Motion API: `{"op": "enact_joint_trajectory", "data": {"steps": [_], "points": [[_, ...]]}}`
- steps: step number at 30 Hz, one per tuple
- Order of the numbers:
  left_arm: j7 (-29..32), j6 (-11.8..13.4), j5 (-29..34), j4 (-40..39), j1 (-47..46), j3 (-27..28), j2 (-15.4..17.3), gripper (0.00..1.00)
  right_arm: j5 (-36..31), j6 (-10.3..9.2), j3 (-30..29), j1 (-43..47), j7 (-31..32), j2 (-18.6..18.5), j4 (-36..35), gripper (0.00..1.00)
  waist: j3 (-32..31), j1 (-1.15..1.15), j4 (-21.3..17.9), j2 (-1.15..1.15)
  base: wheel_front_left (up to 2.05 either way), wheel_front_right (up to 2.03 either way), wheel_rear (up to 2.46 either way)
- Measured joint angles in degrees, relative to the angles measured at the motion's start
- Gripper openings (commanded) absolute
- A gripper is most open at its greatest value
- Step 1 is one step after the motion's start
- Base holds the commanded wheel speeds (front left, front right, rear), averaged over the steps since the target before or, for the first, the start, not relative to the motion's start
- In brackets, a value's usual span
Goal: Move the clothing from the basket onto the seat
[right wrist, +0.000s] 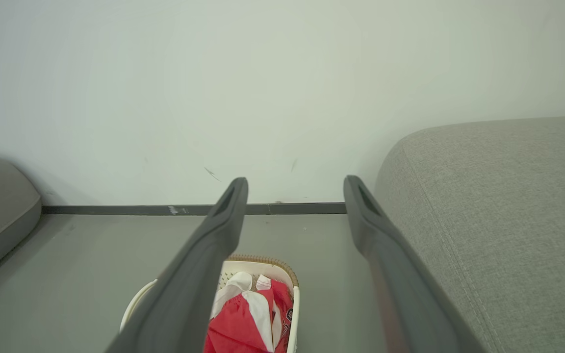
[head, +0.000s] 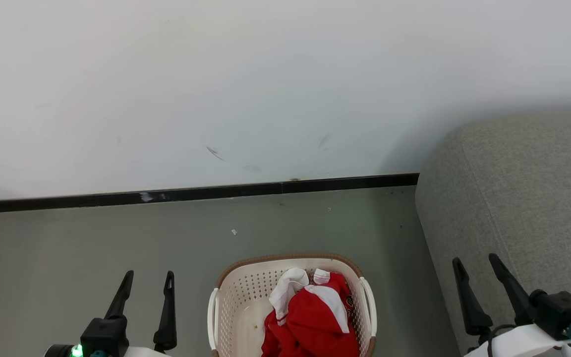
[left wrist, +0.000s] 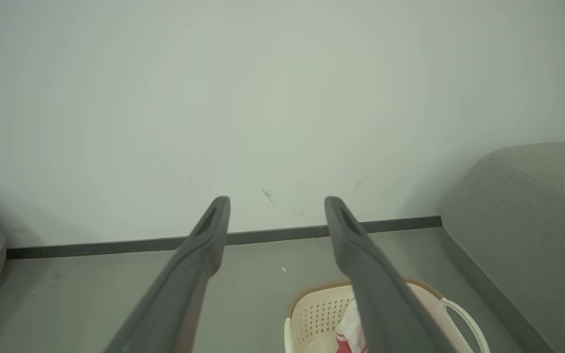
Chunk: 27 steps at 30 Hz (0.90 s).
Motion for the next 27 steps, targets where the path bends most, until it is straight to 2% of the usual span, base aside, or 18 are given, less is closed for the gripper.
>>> {"op": "enact_joint_trajectory", "data": {"steps": [15, 27], "points": [[-0.01, -1.52, 1.78, 2.33, -2.09, -0.68, 0.92, 1.0, 0.41, 0.0, -2.49, -0.03, 0.0, 0.04, -2.89, 1.0, 2.73, -0.01, -0.64, 0.0, 0.0, 0.0, 0.0], [0.18, -3.56, 3.99, 7.58, -8.23, -4.21, 1.97, 1.0, 0.97, 0.0, -6.02, -1.42, 0.0, 0.11, -7.05, 1.0, 7.28, -0.01, -2.15, 0.0, 0.0, 0.0, 0.0]]}}
